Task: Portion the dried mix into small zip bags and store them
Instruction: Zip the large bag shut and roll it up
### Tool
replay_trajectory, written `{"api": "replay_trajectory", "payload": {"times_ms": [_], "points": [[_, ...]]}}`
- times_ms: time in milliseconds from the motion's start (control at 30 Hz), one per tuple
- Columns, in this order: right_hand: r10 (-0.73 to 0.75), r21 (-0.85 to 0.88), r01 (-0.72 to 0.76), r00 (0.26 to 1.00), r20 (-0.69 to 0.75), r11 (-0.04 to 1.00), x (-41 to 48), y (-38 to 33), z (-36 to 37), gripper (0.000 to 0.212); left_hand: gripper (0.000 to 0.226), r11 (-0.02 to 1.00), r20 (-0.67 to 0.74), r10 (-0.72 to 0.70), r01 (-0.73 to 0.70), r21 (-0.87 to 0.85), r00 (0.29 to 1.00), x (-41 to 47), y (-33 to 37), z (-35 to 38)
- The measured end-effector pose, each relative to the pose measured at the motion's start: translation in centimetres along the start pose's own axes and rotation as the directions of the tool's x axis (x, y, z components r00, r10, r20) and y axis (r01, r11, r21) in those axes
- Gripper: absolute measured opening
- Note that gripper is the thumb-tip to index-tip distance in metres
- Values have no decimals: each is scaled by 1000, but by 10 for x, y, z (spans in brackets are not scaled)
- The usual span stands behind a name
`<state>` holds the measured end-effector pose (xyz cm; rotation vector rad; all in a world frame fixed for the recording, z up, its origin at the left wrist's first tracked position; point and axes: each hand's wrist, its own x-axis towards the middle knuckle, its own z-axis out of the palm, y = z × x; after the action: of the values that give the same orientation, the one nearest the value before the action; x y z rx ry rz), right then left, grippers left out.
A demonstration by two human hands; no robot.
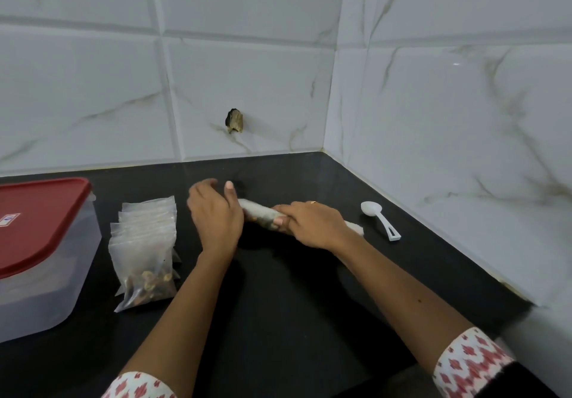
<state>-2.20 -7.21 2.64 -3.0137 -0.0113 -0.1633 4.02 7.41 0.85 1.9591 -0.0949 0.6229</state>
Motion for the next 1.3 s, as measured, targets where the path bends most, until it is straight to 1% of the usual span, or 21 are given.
{"api": "replay_trajectory", "payload": {"times_ms": [33,67,100,167,200,267,300,333,400,467,500,567,600,667,800,933,1000,1067,1167,1233,1300], "points": [[90,108,-99,993,83,989,1,-3,-9,37,40,988,-16,-82,79,-131,997,-7,8,1],[174,252,-213,970,169,944,2,-4,-17,38,44,949,41,-186,190,-253,982,-16,14,7],[252,420,-343,933,258,840,1,-4,-24,40,48,890,148,-269,304,-339,952,-25,19,15],[373,672,-557,829,417,488,-4,0,-34,47,62,765,373,-324,473,-437,869,-43,28,34],[389,732,-604,786,481,316,-9,4,-37,46,66,719,444,-315,516,-466,839,-50,31,45],[384,816,-577,763,519,43,-17,12,-38,35,54,654,523,-292,566,-501,801,-62,38,64],[401,838,-545,762,508,-26,-21,18,-35,31,48,615,552,-298,599,-512,779,-68,41,72],[436,855,-517,759,483,-48,-25,24,-31,28,43,554,588,-311,645,-526,746,-74,47,76],[496,880,-473,754,431,-44,-33,37,-26,27,40,472,656,-314,712,-519,686,-85,57,84],[513,887,-460,752,414,-42,-38,46,-22,29,42,509,659,-297,698,-503,691,-92,63,89],[526,883,-469,756,388,23,-40,51,-18,28,43,541,645,-290,677,-498,707,-94,63,93],[569,840,-479,776,272,253,-44,55,-14,25,51,616,628,-269,631,-471,730,-94,67,98],[593,821,-462,780,197,335,-45,56,-11,27,58,647,645,-249,619,-444,723,-94,68,100],[589,810,-411,801,104,417,-48,58,-6,28,68,695,699,-208,606,-387,684,-93,68,104],[561,768,-384,827,39,512,-46,62,-5,30,68,805,765,-156,529,-267,625,-92,72,101],[549,700,-377,835,-26,606,-47,65,-9,30,59,941,751,-55,285,-181,658,-94,78,94],[544,669,-369,837,-62,645,-47,68,-12,27,56,997,712,-47,80,-13,700,-95,78,90],[538,622,-392,841,-56,677,-49,65,-15,30,60,982,660,-15,-113,151,751,-97,74,84],[553,412,-462,823,-133,786,-47,59,-18,36,60,968,644,35,-187,170,765,-95,69,72],[548,266,-494,813,-197,828,-43,49,-25,37,58,943,638,76,-264,204,766,-90,67,64],[522,217,-480,824,-222,850,-39,34,-34,37,58,892,661,88,-354,280,745,-80,66,54]]}}
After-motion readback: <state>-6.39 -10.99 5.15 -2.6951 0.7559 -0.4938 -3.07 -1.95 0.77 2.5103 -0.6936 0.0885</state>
